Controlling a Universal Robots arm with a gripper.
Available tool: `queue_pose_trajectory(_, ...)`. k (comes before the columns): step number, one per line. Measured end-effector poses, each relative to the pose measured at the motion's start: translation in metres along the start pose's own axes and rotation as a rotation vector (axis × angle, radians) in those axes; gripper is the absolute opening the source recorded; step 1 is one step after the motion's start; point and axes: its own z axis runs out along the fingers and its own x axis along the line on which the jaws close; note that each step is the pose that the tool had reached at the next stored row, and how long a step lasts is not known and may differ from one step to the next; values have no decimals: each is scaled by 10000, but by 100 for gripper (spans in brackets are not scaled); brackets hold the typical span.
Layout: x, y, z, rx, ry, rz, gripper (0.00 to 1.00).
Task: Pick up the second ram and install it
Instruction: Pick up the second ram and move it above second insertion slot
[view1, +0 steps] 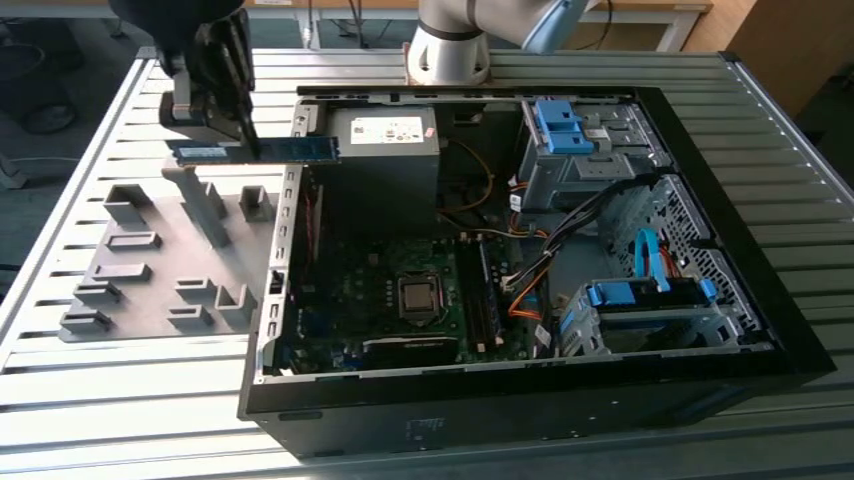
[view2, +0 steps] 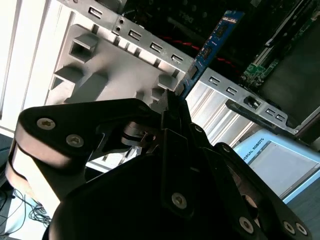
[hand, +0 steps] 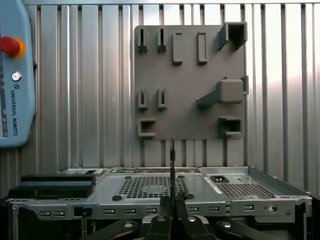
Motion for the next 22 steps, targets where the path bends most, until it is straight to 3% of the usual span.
queue_pose_trajectory(22, -12, -414, 2, 0, -1, 0, 14)
